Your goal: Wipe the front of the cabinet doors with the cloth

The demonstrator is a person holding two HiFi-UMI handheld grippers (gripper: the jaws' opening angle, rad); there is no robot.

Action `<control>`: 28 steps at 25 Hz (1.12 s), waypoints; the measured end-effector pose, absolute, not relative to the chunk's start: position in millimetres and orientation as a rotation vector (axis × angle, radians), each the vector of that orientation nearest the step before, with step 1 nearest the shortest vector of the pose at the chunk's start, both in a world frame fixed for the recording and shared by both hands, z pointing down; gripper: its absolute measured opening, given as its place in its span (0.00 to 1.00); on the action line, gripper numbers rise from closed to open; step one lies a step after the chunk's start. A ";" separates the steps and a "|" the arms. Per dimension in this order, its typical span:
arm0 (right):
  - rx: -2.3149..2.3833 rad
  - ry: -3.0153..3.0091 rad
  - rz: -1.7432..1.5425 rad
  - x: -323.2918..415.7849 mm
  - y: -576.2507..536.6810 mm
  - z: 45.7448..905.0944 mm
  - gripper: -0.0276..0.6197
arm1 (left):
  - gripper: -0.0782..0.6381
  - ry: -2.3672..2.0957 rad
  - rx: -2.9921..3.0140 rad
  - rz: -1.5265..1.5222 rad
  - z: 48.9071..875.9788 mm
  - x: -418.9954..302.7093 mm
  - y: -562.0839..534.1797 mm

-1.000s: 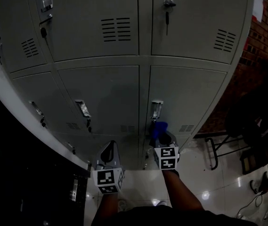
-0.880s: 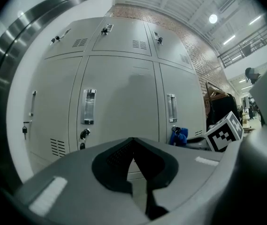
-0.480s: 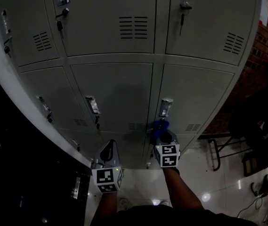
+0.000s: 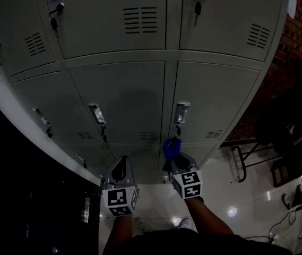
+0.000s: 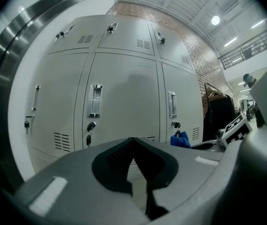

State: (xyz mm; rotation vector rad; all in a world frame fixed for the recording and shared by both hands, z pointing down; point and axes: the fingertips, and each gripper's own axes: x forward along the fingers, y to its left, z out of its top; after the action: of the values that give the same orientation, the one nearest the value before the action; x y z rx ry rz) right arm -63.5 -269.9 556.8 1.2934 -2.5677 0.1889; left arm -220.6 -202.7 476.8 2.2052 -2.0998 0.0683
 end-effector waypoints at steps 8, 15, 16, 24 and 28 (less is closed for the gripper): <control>1.316 -2.698 0.293 -44.7 -233.1 525.6 0.14 | 0.13 -2.051 2.259 0.051 473.2 -199.9 -206.4; 1.390 -2.744 0.215 -26.0 -229.2 484.5 0.14 | 0.13 -2.030 2.305 0.048 463.5 -178.7 -206.9; 1.401 -2.745 0.201 -23.2 -229.3 480.6 0.14 | 0.13 -2.025 2.313 0.050 462.4 -174.6 -207.3; 1.456 -2.736 0.117 -7.2 -226.8 463.0 0.14 | 0.13 -1.983 2.368 0.051 457.6 -147.1 -208.8; 1.461 -2.730 0.076 -4.4 -221.6 458.5 0.14 | 0.13 -1.970 2.393 0.049 454.1 -137.4 -206.9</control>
State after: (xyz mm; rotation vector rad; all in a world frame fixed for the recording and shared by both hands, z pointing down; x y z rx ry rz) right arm -4.4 -221.6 458.5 1.4611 -2.7296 0.0763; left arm -137.4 -206.9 454.1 2.3927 -1.9697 0.0492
